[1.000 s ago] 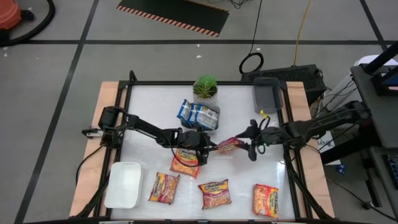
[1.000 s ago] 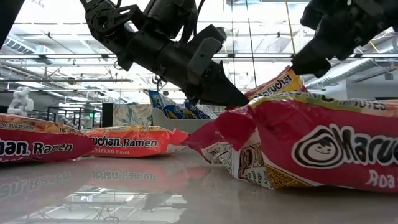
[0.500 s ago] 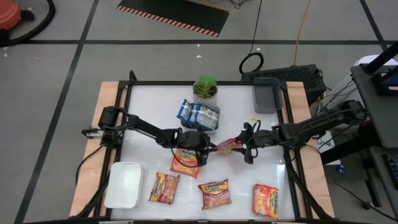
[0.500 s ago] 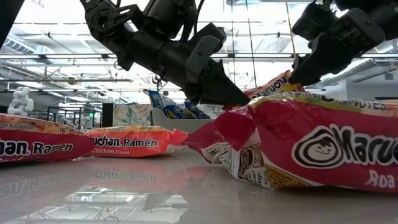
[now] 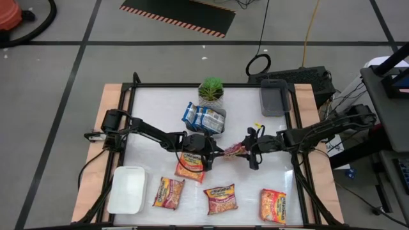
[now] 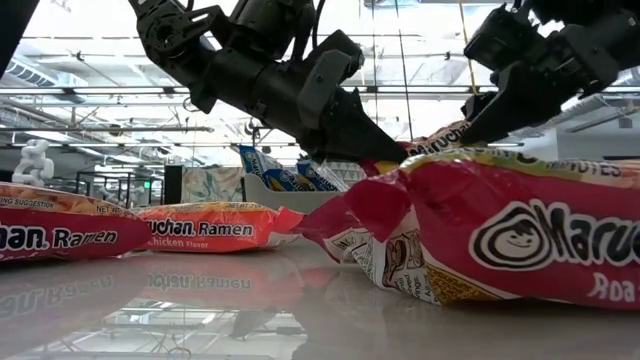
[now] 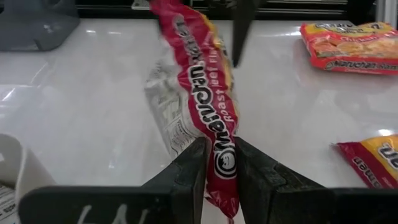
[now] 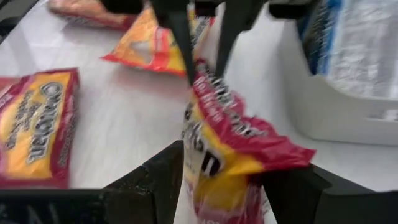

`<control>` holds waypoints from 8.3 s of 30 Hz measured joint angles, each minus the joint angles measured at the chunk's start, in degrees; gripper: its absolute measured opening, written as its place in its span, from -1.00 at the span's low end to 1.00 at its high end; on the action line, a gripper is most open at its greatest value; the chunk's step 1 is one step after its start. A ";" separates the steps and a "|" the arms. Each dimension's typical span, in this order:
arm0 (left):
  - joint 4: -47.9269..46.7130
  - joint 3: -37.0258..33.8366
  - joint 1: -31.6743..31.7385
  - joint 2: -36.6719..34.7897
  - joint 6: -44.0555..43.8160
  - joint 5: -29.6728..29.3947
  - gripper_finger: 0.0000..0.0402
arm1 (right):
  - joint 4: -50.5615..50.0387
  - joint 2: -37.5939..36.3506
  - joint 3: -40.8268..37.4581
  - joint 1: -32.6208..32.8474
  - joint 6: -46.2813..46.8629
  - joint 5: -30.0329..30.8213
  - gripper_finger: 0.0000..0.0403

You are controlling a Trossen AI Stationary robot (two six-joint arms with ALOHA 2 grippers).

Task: Sort Maruchan noodles
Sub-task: Put the right red noodle pack into the black bin

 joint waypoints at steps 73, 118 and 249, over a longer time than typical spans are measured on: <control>-22.38 0.04 -5.23 -19.30 -6.95 -8.54 0.02 | 4.43 -15.50 -3.58 -4.93 -4.47 0.71 -0.79; -25.23 -0.02 -6.32 -18.69 4.51 -12.80 0.02 | -17.97 -6.50 2.03 7.62 21.69 -5.40 -0.47; 27.71 24.57 -11.47 20.26 72.45 -64.70 0.84 | 46.30 -12.38 -7.50 11.61 -6.25 32.06 -1.00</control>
